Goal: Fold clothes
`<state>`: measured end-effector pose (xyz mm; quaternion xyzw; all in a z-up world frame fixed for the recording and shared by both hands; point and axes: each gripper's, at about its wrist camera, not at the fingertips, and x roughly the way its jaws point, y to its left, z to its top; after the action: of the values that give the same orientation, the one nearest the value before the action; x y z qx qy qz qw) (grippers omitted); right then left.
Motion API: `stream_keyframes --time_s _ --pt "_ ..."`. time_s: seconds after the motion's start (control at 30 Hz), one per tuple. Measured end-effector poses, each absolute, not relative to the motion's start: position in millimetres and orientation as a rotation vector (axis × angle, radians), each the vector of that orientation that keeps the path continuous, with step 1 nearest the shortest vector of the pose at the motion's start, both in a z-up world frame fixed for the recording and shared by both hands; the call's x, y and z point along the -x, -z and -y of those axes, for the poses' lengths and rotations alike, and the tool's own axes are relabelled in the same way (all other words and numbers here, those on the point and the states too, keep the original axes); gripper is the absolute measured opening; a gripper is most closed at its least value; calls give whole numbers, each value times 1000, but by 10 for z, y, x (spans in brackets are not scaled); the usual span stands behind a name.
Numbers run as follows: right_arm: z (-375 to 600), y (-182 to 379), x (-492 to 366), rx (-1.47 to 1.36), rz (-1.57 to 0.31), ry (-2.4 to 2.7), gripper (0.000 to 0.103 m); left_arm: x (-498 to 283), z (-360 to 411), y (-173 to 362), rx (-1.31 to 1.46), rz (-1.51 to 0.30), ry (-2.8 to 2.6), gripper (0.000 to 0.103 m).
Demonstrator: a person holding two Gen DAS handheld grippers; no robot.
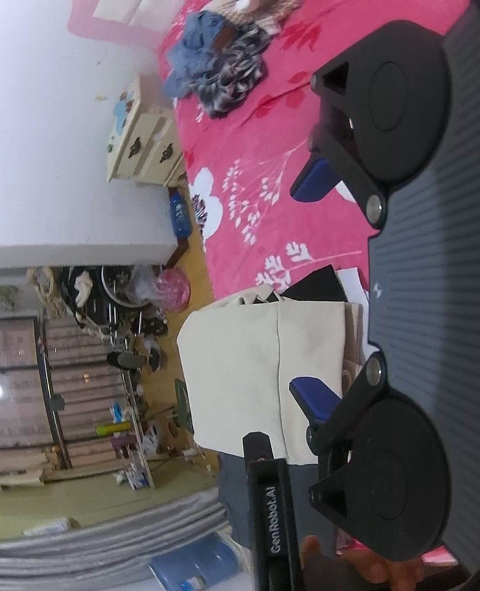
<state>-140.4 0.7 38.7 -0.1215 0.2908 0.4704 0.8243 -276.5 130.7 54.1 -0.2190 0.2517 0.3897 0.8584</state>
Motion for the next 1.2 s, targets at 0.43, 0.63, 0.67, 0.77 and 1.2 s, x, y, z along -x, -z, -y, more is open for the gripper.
stream_keyframes --time_s 0.43,0.63,0.67,0.77,1.2 --pt "-162 -246 1484 337 -579 -965 102 2912 -1358 -390 449 -521 -880 103" --pt "-179 -215 1513 357 -566 -945 102 2893 -1302 -387 357 -515 -851 103" --pt "-176 -204 1518 365 -564 -943 102 2878 -1291 -399 354 -514 -850 103" --pt "-140 -190 1511 373 -564 -929 102 2882 -1264 -424 355 -497 -835 103" --pt "60 -261 1464 304 -550 -884 102 2776 -1017 -487 220 -492 -856 103"
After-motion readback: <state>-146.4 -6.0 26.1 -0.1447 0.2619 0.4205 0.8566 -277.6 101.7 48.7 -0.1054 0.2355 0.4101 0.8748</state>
